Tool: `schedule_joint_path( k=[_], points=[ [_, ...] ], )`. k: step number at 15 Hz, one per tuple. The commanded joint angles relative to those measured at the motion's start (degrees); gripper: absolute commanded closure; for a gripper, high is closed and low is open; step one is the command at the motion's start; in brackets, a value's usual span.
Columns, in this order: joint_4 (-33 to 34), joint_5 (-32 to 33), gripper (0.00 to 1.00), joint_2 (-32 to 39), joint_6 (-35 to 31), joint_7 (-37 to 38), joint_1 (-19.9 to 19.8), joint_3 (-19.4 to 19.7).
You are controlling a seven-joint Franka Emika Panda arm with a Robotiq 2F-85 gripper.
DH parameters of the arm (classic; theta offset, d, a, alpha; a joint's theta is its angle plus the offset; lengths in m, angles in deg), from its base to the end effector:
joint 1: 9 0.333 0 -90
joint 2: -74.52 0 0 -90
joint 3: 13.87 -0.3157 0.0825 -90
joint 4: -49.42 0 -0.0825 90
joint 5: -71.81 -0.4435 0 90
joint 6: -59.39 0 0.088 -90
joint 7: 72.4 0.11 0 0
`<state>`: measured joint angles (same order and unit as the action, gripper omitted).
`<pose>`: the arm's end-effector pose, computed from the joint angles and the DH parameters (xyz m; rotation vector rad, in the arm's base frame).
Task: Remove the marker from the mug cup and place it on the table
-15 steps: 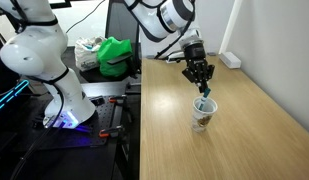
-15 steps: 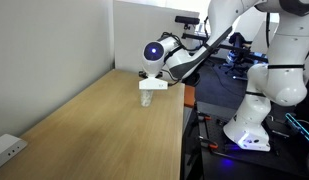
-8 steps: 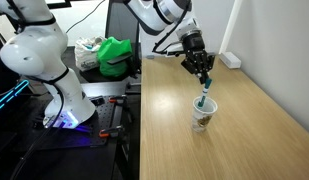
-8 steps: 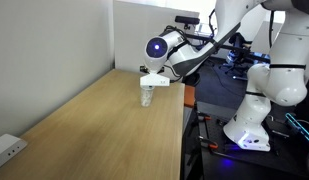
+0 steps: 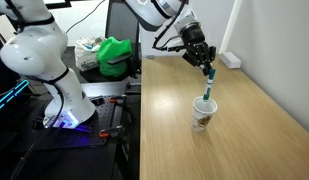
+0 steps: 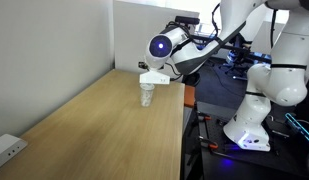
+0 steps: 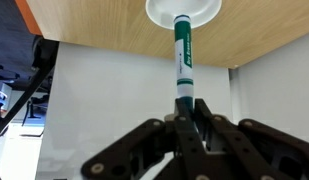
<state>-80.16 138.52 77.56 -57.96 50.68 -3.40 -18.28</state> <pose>0.5613 0.0457 0.3003 1.9311 -1.3877 0.9863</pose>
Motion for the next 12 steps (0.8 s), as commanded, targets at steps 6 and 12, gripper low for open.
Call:
schedule_joint_path(
  k=[6, 12],
  points=[
    [1.1, 4.5, 0.97, -1.1, 2.0, 1.0, 1.8, -2.5],
    [4.1, 7.2, 0.97, 0.5, 1.3, -0.4, 3.4, -4.3]
  ],
)
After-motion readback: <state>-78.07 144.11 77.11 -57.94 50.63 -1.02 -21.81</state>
